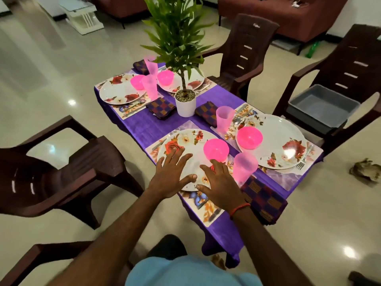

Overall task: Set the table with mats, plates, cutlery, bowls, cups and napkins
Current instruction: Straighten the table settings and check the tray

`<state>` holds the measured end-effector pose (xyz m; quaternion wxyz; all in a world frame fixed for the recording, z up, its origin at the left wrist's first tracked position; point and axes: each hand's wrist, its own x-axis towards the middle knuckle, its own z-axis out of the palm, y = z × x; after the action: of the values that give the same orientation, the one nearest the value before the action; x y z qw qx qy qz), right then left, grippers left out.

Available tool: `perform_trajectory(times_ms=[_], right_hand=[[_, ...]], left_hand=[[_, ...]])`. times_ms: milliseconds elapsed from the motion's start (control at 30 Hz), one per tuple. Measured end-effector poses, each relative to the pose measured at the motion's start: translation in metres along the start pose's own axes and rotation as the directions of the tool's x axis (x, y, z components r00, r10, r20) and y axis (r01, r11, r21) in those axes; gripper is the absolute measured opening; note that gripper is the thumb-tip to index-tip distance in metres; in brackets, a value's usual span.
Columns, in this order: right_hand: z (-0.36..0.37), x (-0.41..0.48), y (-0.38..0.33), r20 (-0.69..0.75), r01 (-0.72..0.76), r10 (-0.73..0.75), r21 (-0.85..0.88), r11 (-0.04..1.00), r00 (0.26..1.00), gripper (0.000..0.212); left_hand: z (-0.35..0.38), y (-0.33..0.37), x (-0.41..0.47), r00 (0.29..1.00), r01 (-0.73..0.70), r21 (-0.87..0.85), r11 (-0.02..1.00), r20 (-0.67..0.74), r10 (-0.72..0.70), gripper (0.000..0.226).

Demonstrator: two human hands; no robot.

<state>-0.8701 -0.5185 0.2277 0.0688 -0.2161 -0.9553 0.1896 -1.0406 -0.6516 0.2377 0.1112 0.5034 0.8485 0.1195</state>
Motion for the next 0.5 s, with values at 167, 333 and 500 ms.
perform_trajectory(times_ms=[167,333,500], right_hand=[[0.012,0.019,-0.002,0.013,-0.053,0.053,-0.024,0.998,0.998,0.058],[0.042,0.039,-0.004,0.048,-0.239,0.242,-0.057,0.969,0.969,0.051],[0.074,0.053,-0.015,0.074,-0.45,0.469,-0.184,0.874,0.88,0.044]], left_hand=[[0.006,-0.027,0.035,0.997,-0.038,-0.051,0.998,0.065,0.041,0.076],[-0.003,-0.071,0.071,0.977,-0.094,-0.063,0.994,0.188,0.104,0.091],[-0.024,-0.114,0.114,0.95,-0.074,-0.067,0.995,0.298,0.091,0.068]])
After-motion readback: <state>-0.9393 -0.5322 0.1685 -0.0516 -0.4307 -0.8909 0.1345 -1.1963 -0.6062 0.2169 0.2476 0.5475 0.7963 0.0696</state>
